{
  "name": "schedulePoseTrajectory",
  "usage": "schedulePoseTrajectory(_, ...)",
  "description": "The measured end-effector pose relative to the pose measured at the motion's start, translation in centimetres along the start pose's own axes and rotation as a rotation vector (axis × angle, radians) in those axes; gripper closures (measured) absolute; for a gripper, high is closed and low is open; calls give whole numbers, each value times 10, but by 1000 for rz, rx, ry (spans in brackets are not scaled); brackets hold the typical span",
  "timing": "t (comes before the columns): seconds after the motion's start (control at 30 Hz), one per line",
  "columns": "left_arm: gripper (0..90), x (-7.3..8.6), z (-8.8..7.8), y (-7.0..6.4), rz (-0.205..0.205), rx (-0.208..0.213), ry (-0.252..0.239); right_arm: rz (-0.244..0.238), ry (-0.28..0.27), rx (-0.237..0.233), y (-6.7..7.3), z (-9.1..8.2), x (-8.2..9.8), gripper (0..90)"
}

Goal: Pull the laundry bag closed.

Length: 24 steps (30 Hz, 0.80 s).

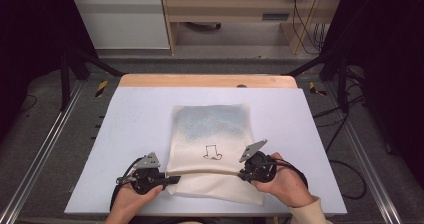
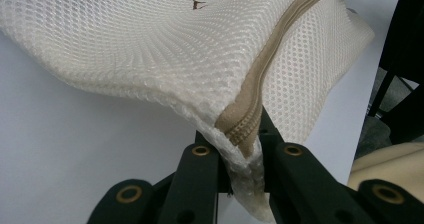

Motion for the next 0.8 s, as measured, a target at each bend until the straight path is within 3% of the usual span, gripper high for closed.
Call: schedulePoseTrajectory(0.8, 841, 0, -1, 1, 2, -5, -2, 70, -14, 14, -7, 2, 31, 819)
Point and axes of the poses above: each handheld gripper's, and its own axes: z roughly forward along the jaws, x roughly out of its underside, y roughly to its left, the point moved 5 cm from there along z, roughly forward along the jaws, and after that the axes turned 8 degrees about y, right-handed, at the moved point
